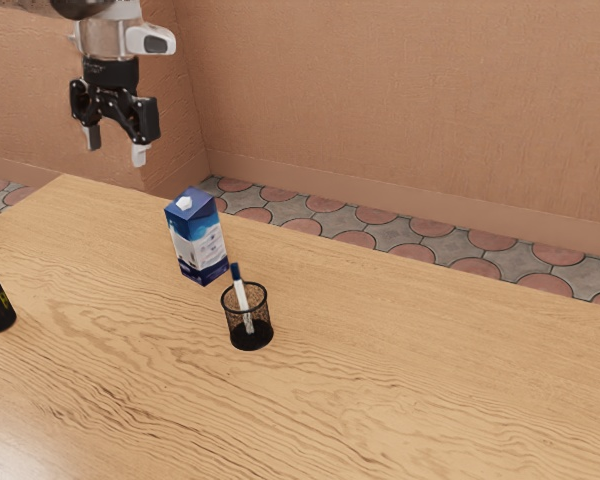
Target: Take the marker out of the pen holder and place it to the left of the pen holder.
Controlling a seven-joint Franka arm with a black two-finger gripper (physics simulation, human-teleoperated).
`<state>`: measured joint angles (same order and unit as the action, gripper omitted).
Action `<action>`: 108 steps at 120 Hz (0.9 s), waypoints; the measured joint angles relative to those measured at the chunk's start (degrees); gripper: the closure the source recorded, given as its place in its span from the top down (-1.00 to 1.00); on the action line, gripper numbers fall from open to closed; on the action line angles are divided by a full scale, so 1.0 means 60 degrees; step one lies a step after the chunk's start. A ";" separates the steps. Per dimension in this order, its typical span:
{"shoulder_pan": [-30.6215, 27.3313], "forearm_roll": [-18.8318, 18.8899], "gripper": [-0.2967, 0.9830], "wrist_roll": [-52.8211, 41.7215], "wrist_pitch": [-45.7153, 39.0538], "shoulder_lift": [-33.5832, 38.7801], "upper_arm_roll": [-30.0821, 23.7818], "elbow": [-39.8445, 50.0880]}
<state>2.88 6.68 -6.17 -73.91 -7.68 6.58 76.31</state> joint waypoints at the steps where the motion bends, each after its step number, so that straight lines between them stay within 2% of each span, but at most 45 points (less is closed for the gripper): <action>1: -0.0012 0.0002 0.54 -0.0017 -0.0116 -0.0021 -0.0022 0.0000; 24: 0.0191 -0.0173 0.54 -0.0317 -0.1823 -0.0262 -0.0066 -0.0101; 30: 0.0576 -0.0144 0.54 -0.0341 -0.2029 -0.0772 0.0123 -0.0323; 41: 0.1928 0.0512 0.53 -0.0380 -0.1597 -0.2332 0.0442 -0.1298; 50: 0.2395 0.0882 0.53 -0.0412 -0.0998 -0.3159 0.0505 -0.1573; 61: 0.2267 0.1206 0.53 -0.0535 0.0013 -0.4670 0.0425 -0.2705; 68: 0.2173 0.1374 0.53 -0.0665 0.0560 -0.5226 0.0323 -0.2988; 91: 0.1802 0.1519 0.54 -0.1022 0.1173 -0.6131 0.0003 -0.3095; 108: 0.1786 0.1514 0.54 -0.1234 0.1229 -0.6379 -0.0155 -0.3001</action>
<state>13.60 15.77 -13.57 -66.54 -45.95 5.65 58.30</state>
